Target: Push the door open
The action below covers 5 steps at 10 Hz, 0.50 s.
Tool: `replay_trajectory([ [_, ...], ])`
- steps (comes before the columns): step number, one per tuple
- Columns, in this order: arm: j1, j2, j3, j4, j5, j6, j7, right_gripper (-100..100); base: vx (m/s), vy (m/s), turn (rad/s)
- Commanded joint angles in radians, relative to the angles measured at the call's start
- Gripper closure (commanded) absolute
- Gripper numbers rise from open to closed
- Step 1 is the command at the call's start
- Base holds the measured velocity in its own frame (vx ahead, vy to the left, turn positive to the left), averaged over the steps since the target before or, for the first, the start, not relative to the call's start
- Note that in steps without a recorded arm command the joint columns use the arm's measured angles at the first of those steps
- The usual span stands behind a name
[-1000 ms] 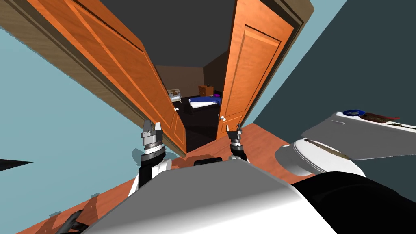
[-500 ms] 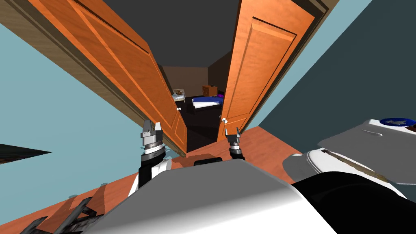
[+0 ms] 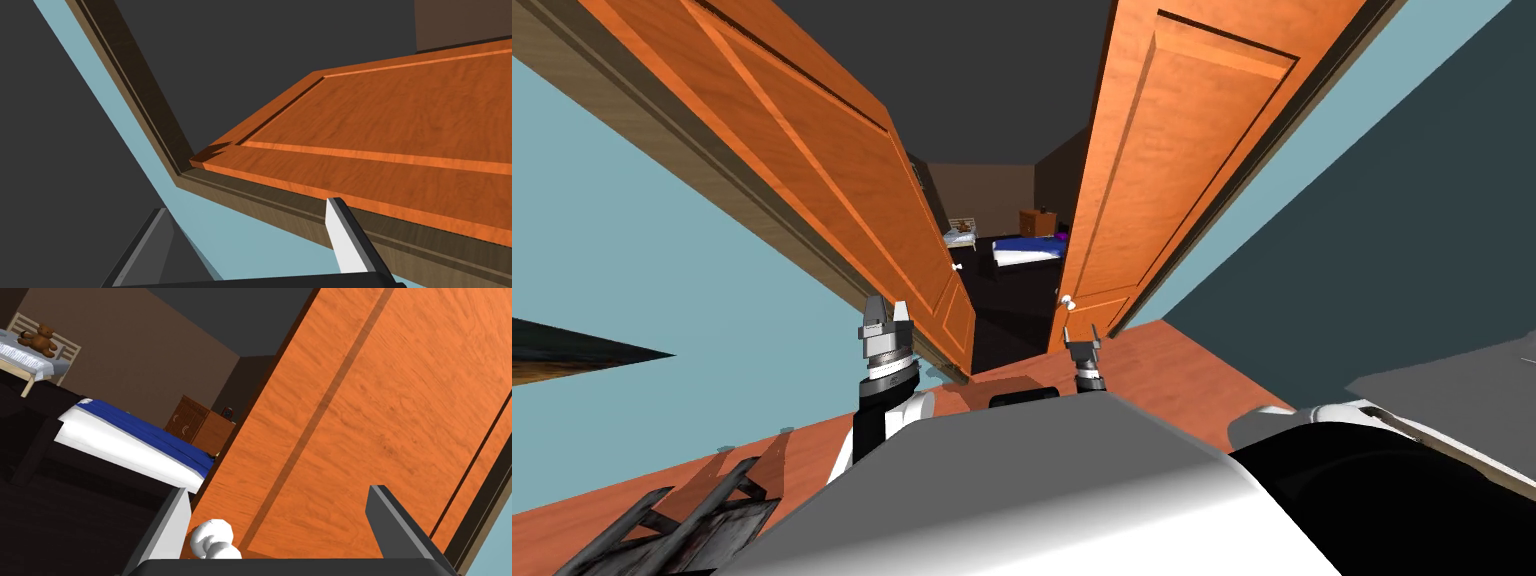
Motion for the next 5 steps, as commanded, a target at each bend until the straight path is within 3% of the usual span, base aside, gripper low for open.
replay_trajectory([
  [1,0.004,-0.004,0.012,0.033,-0.015,-0.013,-0.043,-100,0.069,-0.098,0.147],
  [5,0.019,-0.012,0.044,0.117,-0.048,-0.049,-0.140,-100,0.051,-0.106,0.144],
])
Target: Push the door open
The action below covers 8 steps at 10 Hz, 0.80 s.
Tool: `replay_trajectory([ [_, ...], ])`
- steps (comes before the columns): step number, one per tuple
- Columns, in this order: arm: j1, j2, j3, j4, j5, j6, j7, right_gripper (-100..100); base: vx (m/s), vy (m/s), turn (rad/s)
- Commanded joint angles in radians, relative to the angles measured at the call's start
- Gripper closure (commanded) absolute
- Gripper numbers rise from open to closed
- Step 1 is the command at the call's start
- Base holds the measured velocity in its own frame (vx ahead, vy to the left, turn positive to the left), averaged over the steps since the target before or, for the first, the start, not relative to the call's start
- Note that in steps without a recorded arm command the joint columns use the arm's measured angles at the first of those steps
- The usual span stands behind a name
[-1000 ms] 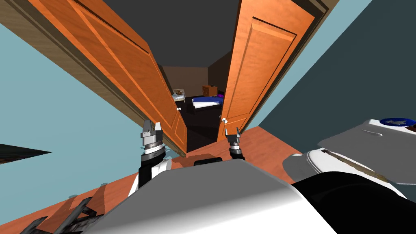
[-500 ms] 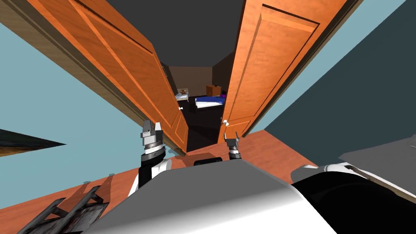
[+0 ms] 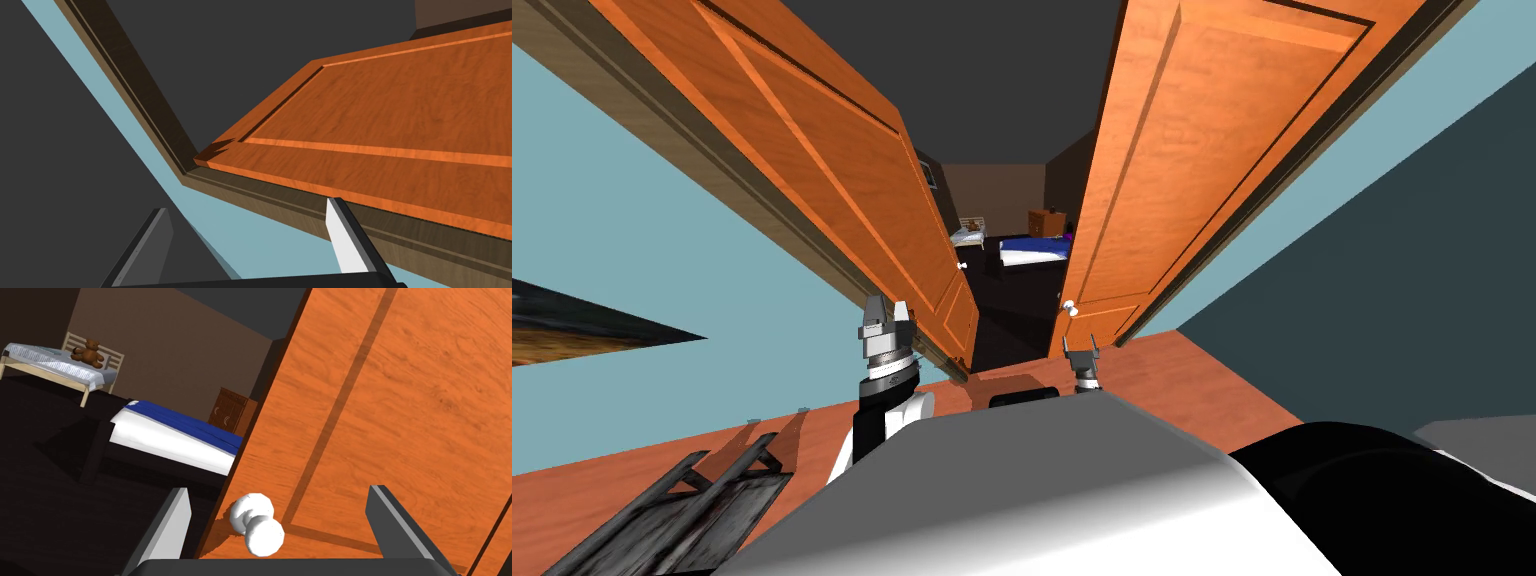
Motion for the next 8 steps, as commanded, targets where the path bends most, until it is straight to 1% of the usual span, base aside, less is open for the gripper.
replay_trajectory([
  [1,0.000,0.000,0.014,0.047,-0.012,-0.023,-0.041,-100,0.066,-0.108,0.137],
  [5,0.013,-0.007,0.044,0.126,-0.043,-0.057,-0.132,-100,0.060,-0.102,0.147],
  [8,0.023,-0.012,0.065,0.180,-0.064,-0.080,-0.194,-100,0.042,-0.109,0.118],
])
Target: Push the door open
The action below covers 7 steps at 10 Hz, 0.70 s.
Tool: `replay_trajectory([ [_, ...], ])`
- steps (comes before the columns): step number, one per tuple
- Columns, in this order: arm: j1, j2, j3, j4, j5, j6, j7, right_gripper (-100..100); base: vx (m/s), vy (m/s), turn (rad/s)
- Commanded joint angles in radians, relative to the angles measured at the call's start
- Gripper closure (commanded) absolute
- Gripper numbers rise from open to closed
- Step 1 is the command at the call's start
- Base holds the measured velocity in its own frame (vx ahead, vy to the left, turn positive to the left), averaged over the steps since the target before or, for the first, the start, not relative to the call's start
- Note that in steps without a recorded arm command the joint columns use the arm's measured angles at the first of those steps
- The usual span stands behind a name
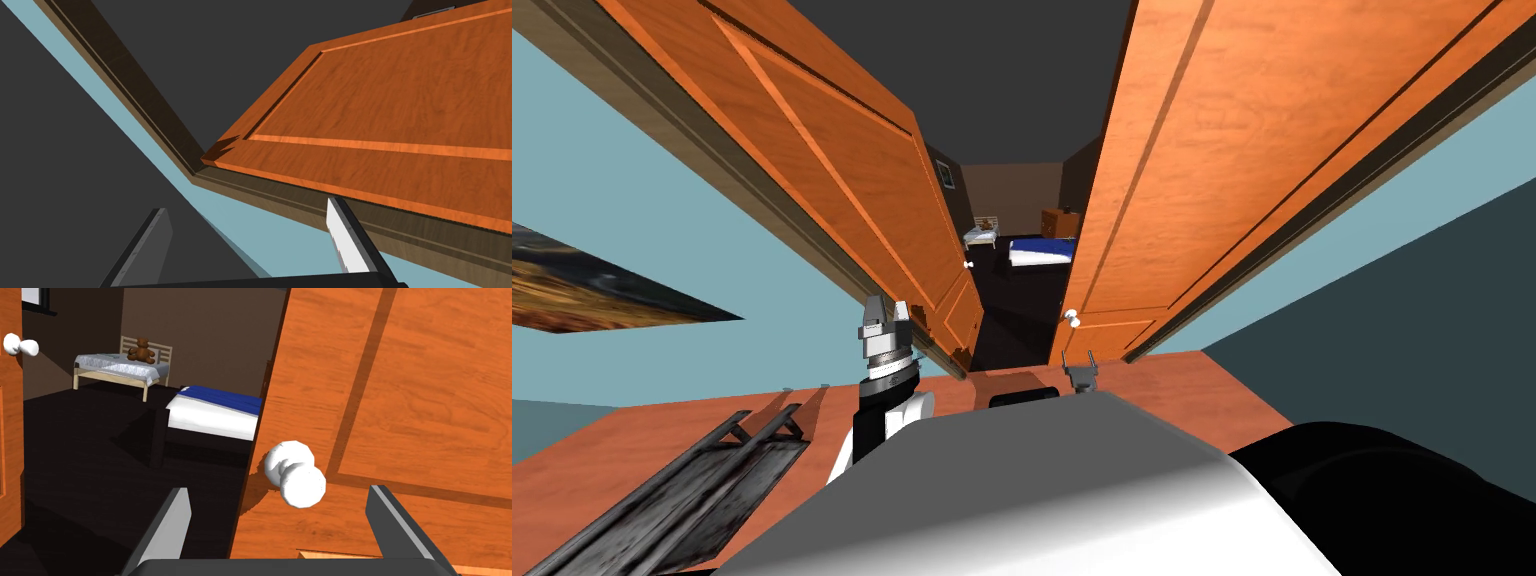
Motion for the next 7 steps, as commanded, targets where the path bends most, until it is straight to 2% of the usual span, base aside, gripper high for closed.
replay_trajectory([
  [1,0.012,-0.005,0.012,0.018,-0.012,-0.010,-0.035,-100,0.043,-0.094,0.105],
  [7,0.030,-0.013,0.051,0.120,-0.052,-0.055,-0.153,-100,0.047,-0.107,0.119],
])
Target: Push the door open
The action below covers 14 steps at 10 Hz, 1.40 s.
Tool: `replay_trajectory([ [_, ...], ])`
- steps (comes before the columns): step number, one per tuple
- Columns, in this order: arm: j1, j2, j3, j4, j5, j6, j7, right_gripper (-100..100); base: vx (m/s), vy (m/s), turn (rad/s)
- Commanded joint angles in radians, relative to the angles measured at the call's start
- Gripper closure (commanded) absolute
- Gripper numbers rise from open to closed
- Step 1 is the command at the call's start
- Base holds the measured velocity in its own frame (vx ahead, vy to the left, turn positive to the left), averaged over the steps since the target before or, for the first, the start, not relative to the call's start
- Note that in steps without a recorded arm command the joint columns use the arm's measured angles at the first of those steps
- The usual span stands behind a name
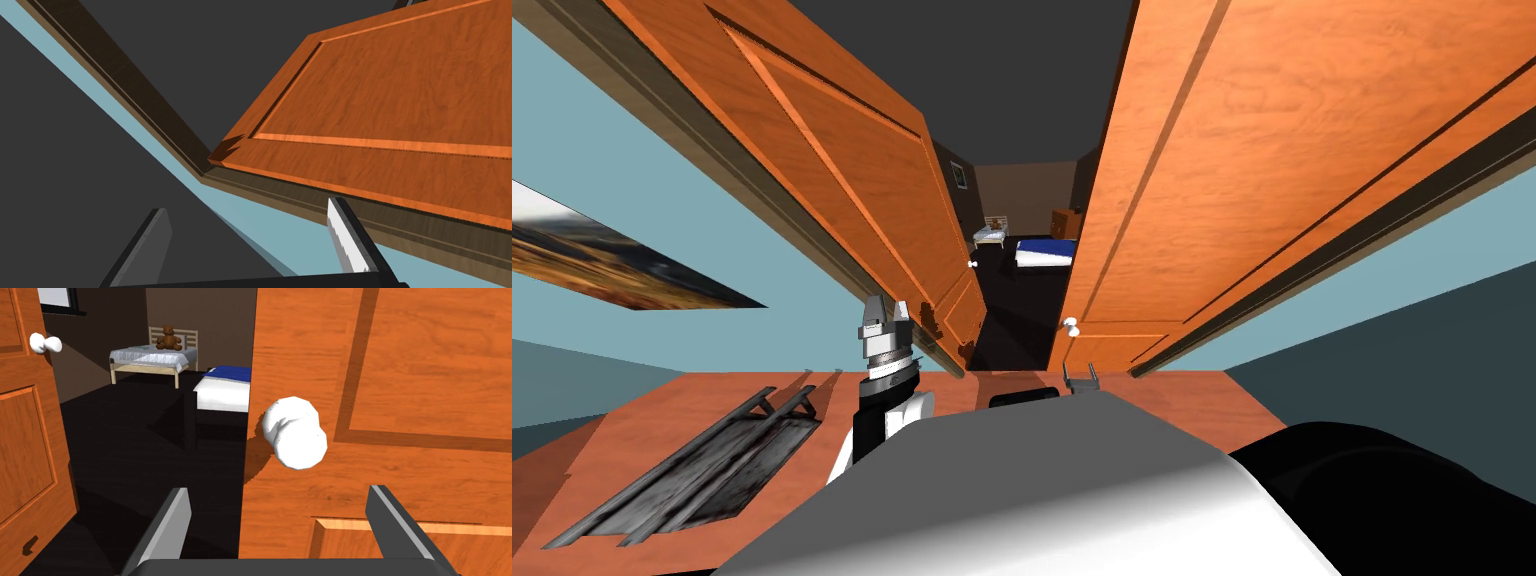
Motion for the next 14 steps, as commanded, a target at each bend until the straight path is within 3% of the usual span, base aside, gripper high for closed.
replay_trajectory([
  [1,0.008,-0.001,0.011,0.022,-0.010,-0.011,-0.031,-100,0.057,-0.113,0.109],
  [5,0.018,-0.006,0.034,0.081,-0.033,-0.037,-0.099,-100,0.053,-0.109,0.102],
  [6,0.019,-0.005,0.031,0.071,-0.029,-0.034,-0.088,-100,0.024,-0.044,0.023],
  [12,-0.044,0.023,0.005,0.108,-0.041,-0.002,-0.082,-100,0.176,-0.040,0.020],
  [14,-0.046,0.023,0.004,0.108,-0.042,-0.001,-0.083,-100,0.125,-0.049,0.018],
])
